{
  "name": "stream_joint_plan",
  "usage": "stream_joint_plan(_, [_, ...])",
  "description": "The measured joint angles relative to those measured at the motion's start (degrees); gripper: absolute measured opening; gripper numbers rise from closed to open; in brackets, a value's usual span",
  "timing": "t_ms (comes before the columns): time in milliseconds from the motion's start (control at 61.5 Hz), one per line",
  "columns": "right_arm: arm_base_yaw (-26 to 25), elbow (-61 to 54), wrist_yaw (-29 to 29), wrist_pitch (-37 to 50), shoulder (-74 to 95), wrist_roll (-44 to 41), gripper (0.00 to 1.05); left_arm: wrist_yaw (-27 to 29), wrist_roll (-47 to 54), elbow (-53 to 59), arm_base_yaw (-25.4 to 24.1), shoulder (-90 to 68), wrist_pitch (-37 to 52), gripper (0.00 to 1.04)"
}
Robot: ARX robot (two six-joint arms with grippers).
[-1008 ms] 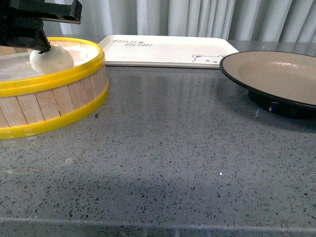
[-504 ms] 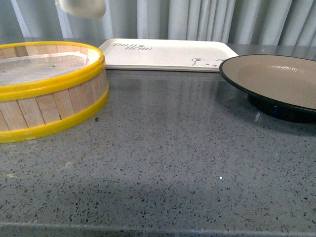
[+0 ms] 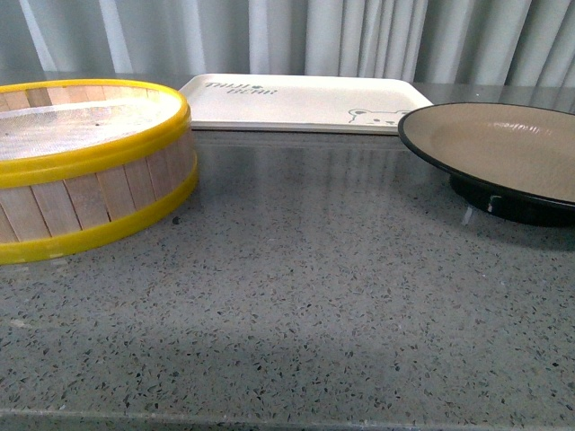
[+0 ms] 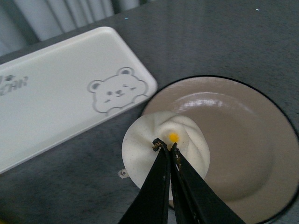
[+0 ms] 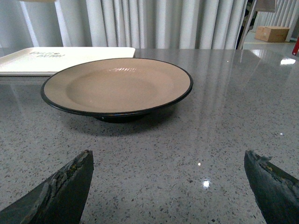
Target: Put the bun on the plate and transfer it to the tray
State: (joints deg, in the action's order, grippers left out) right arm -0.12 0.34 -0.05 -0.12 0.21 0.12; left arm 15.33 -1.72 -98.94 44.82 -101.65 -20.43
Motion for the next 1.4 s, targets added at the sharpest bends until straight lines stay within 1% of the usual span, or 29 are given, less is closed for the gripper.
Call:
stream_joint_plan(130, [0.0, 0.0, 0.0, 0.0, 0.0, 0.0, 0.96, -0.07, -1.7, -3.74, 3.76, -4.92, -0.72, 0.04])
stream_joint_plan(341, [0.0, 0.0, 0.0, 0.0, 0.0, 0.0, 0.96, 0.13, -3.63, -9.2, 6.23, -12.48, -2.01, 0.04])
stream_joint_plan(569, [0.0, 0.0, 0.0, 0.0, 0.0, 0.0, 0.96, 0.76, -4.92, -15.65, 5.84, -19.17, -3.76, 0.04])
stream_joint_plan(715, [0.0, 0.0, 0.0, 0.0, 0.0, 0.0, 0.96, 1.7, -5.11, -18.97, 3.89, -21.53, -4.59, 0.04])
stream_joint_plan(878, [0.0, 0.0, 0.0, 0.0, 0.0, 0.0, 0.96, 1.11, -6.47, -18.32, 3.06, -22.16, -4.76, 0.04])
stream_joint_plan(1138, [0.0, 0.0, 0.0, 0.0, 0.0, 0.0, 0.96, -0.9, -9.2, -15.32, 3.28, -22.16, -4.66, 0.04])
stream_joint_plan(1220, [0.0, 0.0, 0.0, 0.0, 0.0, 0.0, 0.96, -0.76, -9.42, -14.84, 3.28, -22.16, -4.66, 0.04])
stream_joint_plan(1252, [0.0, 0.0, 0.0, 0.0, 0.0, 0.0, 0.96, -0.76, -9.6, -14.82, 3.28, -22.16, -4.66, 0.05])
stream_joint_plan(1268, [0.0, 0.0, 0.0, 0.0, 0.0, 0.0, 0.96, -0.74, -9.62, -14.84, 3.3, -22.16, -4.66, 0.09])
stream_joint_plan(1317, [0.0, 0.0, 0.0, 0.0, 0.0, 0.0, 0.96, -0.7, -9.6, -14.84, 3.3, -22.16, -4.66, 0.14])
stream_joint_plan(1333, [0.0, 0.0, 0.0, 0.0, 0.0, 0.0, 0.96, -0.7, -9.62, -14.84, 3.32, -22.16, -4.63, 0.18])
stream_joint_plan(1382, [0.0, 0.0, 0.0, 0.0, 0.0, 0.0, 0.96, -0.7, -9.62, -14.84, 3.34, -22.16, -4.63, 0.23])
stream_joint_plan(1398, [0.0, 0.0, 0.0, 0.0, 0.0, 0.0, 0.96, -0.7, -9.64, -14.82, 3.34, -22.16, -4.63, 0.27])
